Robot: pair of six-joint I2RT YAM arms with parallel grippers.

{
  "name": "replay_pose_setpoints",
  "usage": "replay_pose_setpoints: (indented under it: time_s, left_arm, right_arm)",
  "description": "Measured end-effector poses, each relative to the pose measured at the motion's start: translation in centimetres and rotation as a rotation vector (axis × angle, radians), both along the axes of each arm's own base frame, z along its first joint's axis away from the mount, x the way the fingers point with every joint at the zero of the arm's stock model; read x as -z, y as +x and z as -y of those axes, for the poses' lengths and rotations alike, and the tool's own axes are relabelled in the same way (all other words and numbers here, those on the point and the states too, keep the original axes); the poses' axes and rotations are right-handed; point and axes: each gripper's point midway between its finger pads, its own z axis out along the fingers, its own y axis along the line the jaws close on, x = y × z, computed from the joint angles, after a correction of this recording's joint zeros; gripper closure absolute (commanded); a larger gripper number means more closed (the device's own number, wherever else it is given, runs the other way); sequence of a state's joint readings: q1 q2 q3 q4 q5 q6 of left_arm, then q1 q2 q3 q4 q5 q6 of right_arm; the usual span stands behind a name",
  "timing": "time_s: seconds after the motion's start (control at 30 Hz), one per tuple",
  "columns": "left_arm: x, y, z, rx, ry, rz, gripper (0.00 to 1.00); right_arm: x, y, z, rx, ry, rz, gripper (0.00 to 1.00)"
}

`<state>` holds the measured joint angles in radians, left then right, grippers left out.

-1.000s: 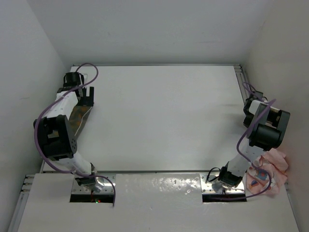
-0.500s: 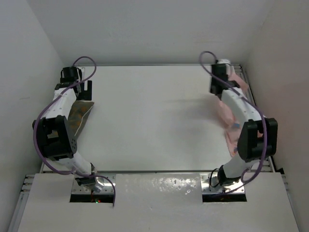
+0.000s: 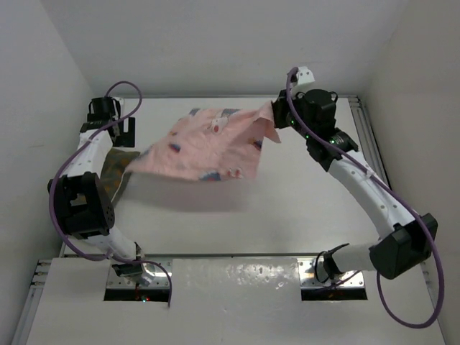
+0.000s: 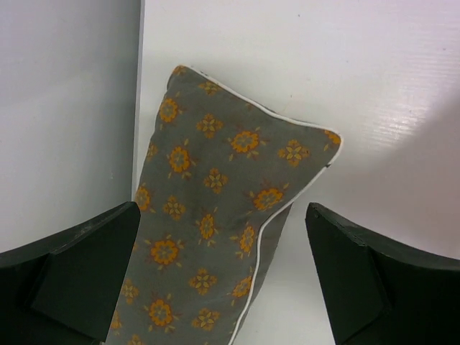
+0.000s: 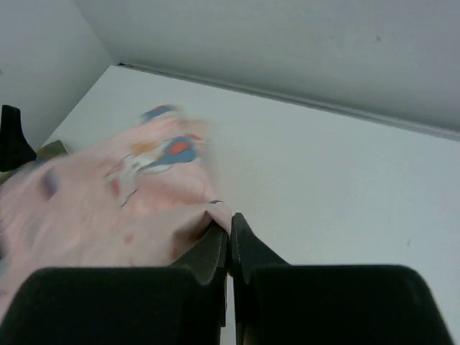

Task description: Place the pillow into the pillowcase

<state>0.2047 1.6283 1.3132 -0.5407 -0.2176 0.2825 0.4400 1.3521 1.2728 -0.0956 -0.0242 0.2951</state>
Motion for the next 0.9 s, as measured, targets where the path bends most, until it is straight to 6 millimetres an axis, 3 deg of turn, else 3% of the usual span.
replay_pose_setpoints:
  time_s: [0.03,0.07,0.1,0.13,0.2,0.3,0.33,0.37,0.4,0.43,0.47,0.5,0.53,0.6,0.67,0.7,0.73,0.77,0.83,0.9]
  left_arm:
    - [-0.2,0.1,0.0,0.0,0.0,0.003,0.0]
    - [-0.4,0.2,0.0,0.0,0.002,0.009,0.0]
    - [-0.6,0.3,-0.1,0.001,0.002,0.013,0.0]
    - [-0.7,0.4,-0.1,0.001,0.003,0.016,0.0]
    - [-0.9,0.5,0.0,0.003,0.002,0.023,0.0]
    - [-0.9,0.7,0.4,0.026,-0.009,0.021,0.0]
    - [-0.8,0.7,0.8,0.048,-0.014,0.016,0.02]
    - [-0.8,0.8,1.3,0.077,-0.022,0.008,0.07]
    - [-0.7,0.7,1.9,0.116,-0.032,-0.006,0.17]
    - [-0.7,0.8,2.8,0.17,-0.038,-0.021,0.35]
    - [-0.6,0.7,4.2,0.246,-0.045,-0.046,0.61]
    - [-0.4,0.6,6.1,0.33,-0.059,-0.072,0.63]
    - [-0.1,0.4,8.1,0.426,-0.061,-0.103,0.64]
    - [0.8,-0.7,12.5,0.617,-0.063,-0.172,0.5]
    - [2.4,-2.7,16.8,0.8,-0.052,-0.254,0.28]
    - [3.6,-3.9,18.3,0.867,-0.046,-0.292,0.23]
    - [5.1,-5.6,19.4,0.919,-0.047,-0.353,0.19]
    - [6.6,-7.2,19.6,0.944,-0.051,-0.413,0.1]
    - [9.2,-10.0,18.4,0.931,-0.06,-0.516,0.06]
    - [11.1,-12.0,16.5,0.878,-0.061,-0.588,0.05]
  right_arm:
    - [0.2,0.2,0.4,0.011,0.025,-0.011,0.88]
    - [1.3,0.4,0.3,0.011,0.04,-0.046,0.65]
    - [2.7,0.5,0.1,0.01,0.05,-0.089,0.3]
    - [4.9,0.8,0.0,0.012,0.045,-0.154,0.01]
    - [10.2,1.6,0.1,0.023,0.012,-0.308,0.01]
    - [18.8,2.3,3.5,0.128,-0.031,-0.606,0.01]
    - [21.0,2.3,5.1,0.168,-0.025,-0.696,0.16]
    - [22.8,2.1,7.1,0.214,-0.019,-0.768,0.81]
    - [23.9,1.7,8.8,0.245,-0.008,-0.819,1.0]
    - [24.5,1.3,10.5,0.282,0.008,-0.843,1.0]
    - [24.7,0.7,12.1,0.322,0.021,-0.855,1.0]
    - [24.6,0.0,12.9,0.338,0.017,-0.854,0.94]
    - [24.3,-0.7,13.3,0.34,0.003,-0.842,0.78]
    - [23.3,-1.7,11.8,0.287,-0.053,-0.804,0.21]
    - [22.7,-2.1,8.8,0.18,-0.127,-0.755,0.09]
    - [22.8,-2.5,6.9,0.121,-0.165,-0.737,0.01]
    - [23.3,-2.9,5.2,0.069,-0.199,-0.731,0.01]
    - [24.1,-3.5,3.7,0.02,-0.236,-0.731,0.01]
    - [26.3,-4.6,1.3,-0.042,-0.305,-0.751,0.01]
    - [28.9,-5.4,0.5,-0.051,-0.372,-0.794,0.01]
